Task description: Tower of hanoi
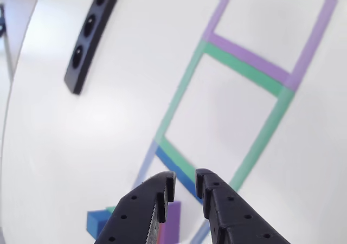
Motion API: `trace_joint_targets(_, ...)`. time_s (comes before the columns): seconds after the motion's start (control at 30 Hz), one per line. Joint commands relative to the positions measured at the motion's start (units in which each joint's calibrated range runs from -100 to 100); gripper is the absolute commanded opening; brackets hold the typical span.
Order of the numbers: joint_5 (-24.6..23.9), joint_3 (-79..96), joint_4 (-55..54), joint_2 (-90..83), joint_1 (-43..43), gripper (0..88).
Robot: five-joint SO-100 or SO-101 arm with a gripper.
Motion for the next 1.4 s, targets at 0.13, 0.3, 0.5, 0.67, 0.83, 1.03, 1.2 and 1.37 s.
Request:
trace_joint_targets(0.13, -27.84, -0.07, 10.72, -2.77, 1.97, 0.0)
trace_joint_targets(0.3, -35.74, 4.56, 10.8, -4.69, 3.42, 0.0)
trace_joint_targets(0.5, -44.56, 10.83, 11.29, -7.1, 4.41, 0.0)
trace_joint_targets(0.67, -49.16, 14.01, 10.72, -8.7, 4.71, 0.0)
trace_joint_targets(0.83, -54.49, 17.65, 8.86, -8.7, 5.02, 0.0)
trace_joint_targets(1.03, -58.54, 22.46, 6.19, -8.7, 5.47, 0.0)
trace_joint_targets(1.2, -58.17, 24.92, 4.81, -8.7, 6.92, 0.0)
trace_joint_targets(1.37, -58.72, 25.28, 3.84, -8.7, 6.92, 0.0)
